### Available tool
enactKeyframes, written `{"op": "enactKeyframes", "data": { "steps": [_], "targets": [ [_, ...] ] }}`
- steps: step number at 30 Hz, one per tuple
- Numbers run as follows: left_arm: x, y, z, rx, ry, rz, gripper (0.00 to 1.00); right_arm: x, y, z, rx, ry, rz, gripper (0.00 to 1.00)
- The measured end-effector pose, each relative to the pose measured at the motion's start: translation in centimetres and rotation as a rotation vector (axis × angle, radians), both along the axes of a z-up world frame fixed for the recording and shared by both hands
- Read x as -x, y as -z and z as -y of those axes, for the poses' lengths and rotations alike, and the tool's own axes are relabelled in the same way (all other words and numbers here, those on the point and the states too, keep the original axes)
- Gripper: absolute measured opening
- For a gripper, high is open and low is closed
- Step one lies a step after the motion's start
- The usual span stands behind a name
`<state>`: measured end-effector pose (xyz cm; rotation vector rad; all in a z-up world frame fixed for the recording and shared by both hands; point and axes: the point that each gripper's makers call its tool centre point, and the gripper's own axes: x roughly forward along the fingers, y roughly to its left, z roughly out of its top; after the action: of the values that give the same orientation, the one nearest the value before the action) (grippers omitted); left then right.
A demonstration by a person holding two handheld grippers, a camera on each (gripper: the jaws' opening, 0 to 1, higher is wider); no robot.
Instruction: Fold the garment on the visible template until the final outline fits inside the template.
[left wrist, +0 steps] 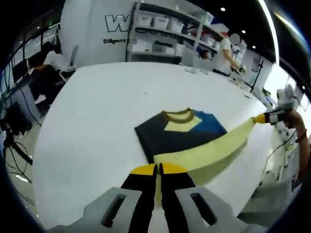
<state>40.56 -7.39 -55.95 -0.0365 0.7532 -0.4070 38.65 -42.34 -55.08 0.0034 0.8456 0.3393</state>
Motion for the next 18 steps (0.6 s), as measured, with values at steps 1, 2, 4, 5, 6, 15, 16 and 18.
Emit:
{"op": "enactKeyframes", "data": {
  "steps": [1,2,4,5,6,15,16,18],
  "targets": [
    [-0.4,-0.1,-0.1,-0.001,-0.002,0.003,0.0,-0.2,-0.1,0.0,0.001,-0.003,0.003,0.0],
    [-0.8,-0.1,-0.1,-0.003,-0.003,0.007,0.0,-0.5,-0.1,0.0,0.002,-0.004,0.006,0.0],
    [-1.6,-0.2,-0.4,-0.003,-0.014,0.013,0.0,-1.3,-0.3,0.1,0.0,0.001,0.013,0.0],
    [-2.2,-0.3,-0.4,0.002,-0.019,0.016,0.0,-1.8,-0.3,0.1,-0.004,0.008,0.018,0.0],
    [-2.6,-0.4,-0.4,0.008,-0.021,0.023,0.0,-2.1,-0.4,0.1,-0.004,0.01,0.022,0.0],
    [-7.0,-0.2,0.0,0.034,-0.062,0.05,0.0,-5.4,0.1,0.2,-0.044,0.048,0.022,0.0],
    [-7.3,-0.2,0.0,0.036,-0.062,0.052,0.0,-5.6,0.2,0.4,-0.038,0.051,0.021,0.0],
    [-8.3,0.0,0.2,0.026,-0.057,0.057,0.0,-6.3,0.5,0.6,-0.041,0.07,0.015,0.0]
  ]
}}
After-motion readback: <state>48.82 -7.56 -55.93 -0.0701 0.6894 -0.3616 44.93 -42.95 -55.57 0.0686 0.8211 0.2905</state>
